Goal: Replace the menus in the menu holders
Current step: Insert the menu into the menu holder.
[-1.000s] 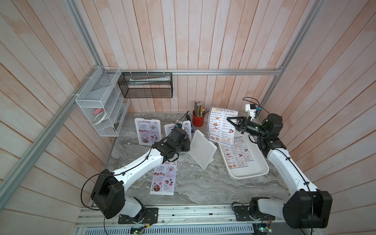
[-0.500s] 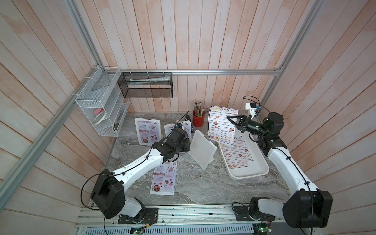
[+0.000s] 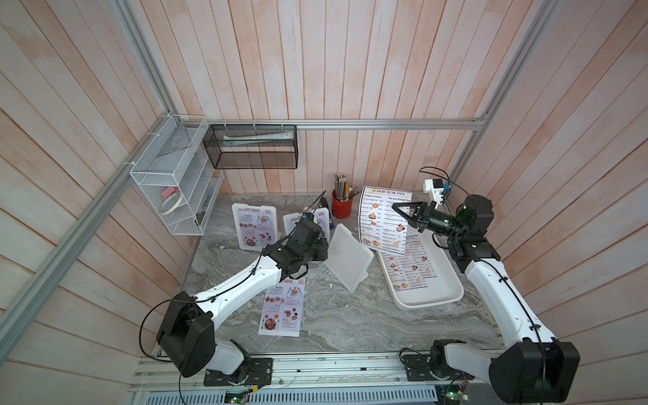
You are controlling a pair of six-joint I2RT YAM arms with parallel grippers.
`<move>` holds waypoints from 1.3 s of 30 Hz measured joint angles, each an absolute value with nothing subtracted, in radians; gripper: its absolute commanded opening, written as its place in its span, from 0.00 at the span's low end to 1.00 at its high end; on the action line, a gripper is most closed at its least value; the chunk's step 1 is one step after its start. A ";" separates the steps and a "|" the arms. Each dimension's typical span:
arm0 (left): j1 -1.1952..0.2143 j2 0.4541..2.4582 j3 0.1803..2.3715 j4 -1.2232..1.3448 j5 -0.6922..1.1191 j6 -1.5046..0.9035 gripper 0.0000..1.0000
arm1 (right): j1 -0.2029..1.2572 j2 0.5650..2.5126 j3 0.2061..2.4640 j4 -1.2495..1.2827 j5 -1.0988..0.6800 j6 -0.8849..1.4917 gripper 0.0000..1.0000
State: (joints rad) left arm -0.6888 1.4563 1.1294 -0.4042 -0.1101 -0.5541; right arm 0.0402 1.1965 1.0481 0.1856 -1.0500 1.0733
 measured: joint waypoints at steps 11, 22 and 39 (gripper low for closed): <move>-0.691 1.456 1.129 -0.404 -0.110 -0.554 0.53 | 0.033 1.196 1.048 0.170 -1.051 1.063 0.00; -0.695 1.456 1.129 -0.404 -0.110 -0.554 0.53 | 0.027 1.187 1.053 0.181 -1.053 1.066 0.00; -0.695 1.456 1.132 -0.404 -0.110 -0.554 0.53 | 0.022 1.186 1.050 0.183 -1.073 1.066 0.00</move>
State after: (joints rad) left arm -0.6952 1.4563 1.1316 -0.4042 -0.1097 -0.5541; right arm 0.0223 1.1862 1.0500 0.1825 -1.0733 1.0660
